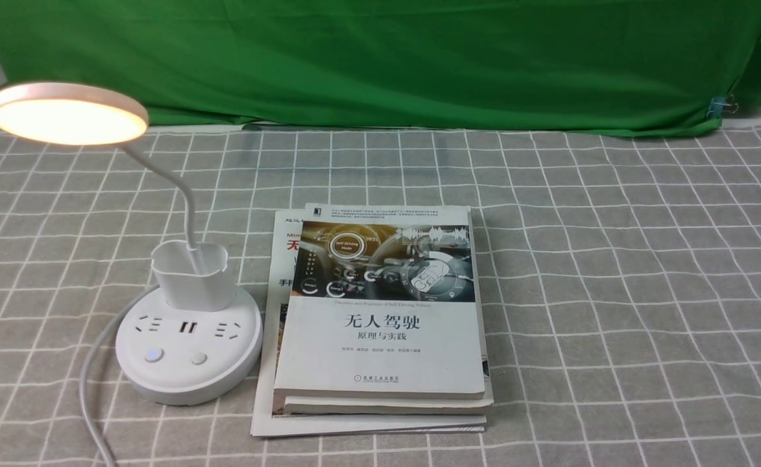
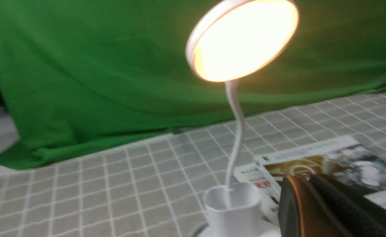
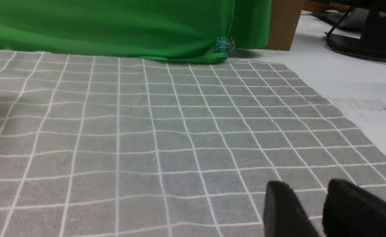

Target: Turn on the desk lamp on the grey coffee tablecloth with your hand.

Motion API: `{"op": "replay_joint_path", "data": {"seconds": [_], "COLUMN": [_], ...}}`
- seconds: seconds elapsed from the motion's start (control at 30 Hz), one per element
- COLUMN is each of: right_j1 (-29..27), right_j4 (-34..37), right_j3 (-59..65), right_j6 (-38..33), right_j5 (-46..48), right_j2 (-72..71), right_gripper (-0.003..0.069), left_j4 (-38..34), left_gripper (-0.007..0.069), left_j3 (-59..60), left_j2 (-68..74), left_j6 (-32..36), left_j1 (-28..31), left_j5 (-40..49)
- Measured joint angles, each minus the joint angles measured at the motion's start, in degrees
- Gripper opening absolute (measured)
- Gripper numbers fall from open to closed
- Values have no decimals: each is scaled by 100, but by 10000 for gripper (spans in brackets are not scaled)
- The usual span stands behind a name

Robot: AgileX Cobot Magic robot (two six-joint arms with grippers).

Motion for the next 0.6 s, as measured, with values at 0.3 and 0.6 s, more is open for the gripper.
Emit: {"op": "replay_joint_path", "data": {"seconds": [0.3, 0.6], "right_j1": [0, 0], "right_j4": [0, 0], "right_j3": [0, 0], "right_j6": [0, 6], "right_j5": [-8, -2], "right_j2": [0, 0], "right_gripper": [245, 245], "left_j4": [246, 266], "left_gripper": [18, 18], "left_j3": [1757, 1801], "left_j2": [-748, -775], "left_j6": [-209, -354], "left_j1": [533, 618], "left_j5": [-627, -330]}}
